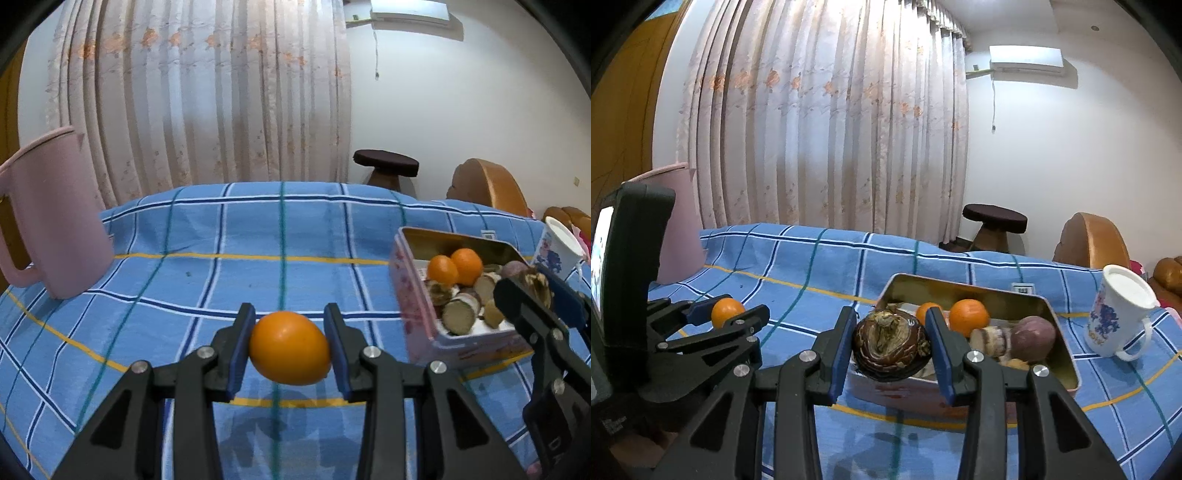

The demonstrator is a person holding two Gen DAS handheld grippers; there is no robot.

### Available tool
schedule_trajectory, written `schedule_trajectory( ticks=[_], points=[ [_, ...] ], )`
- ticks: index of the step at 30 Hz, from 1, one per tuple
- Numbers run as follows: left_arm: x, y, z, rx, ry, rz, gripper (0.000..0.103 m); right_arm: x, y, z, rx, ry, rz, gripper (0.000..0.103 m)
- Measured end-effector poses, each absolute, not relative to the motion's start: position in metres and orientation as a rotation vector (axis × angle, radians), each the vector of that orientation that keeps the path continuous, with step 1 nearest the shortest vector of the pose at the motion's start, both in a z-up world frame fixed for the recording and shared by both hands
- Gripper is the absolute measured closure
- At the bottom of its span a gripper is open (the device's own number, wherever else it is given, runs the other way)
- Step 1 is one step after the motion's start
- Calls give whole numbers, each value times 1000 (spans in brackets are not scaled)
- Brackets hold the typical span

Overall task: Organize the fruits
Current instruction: 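Carry the orange and bulb fruit into the tin and open both tools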

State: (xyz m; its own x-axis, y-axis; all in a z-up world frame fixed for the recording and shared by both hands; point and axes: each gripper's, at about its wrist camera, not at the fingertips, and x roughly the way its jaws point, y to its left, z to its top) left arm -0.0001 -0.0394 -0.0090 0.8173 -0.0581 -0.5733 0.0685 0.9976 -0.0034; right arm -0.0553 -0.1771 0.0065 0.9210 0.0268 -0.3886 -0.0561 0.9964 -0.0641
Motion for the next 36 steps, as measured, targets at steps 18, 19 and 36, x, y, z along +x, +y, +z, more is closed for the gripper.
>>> schedule_trajectory(
  ticks=[18,19,36],
  points=[
    [6,-107,9,41,564,-176,63,-57,-245,19,-31,362,-61,62],
    [7,-112,10,43,557,-186,63,-57,-248,20,-28,358,-69,62],
    [20,-160,9,52,568,-267,63,-53,-289,22,17,364,-169,62]
  ],
)
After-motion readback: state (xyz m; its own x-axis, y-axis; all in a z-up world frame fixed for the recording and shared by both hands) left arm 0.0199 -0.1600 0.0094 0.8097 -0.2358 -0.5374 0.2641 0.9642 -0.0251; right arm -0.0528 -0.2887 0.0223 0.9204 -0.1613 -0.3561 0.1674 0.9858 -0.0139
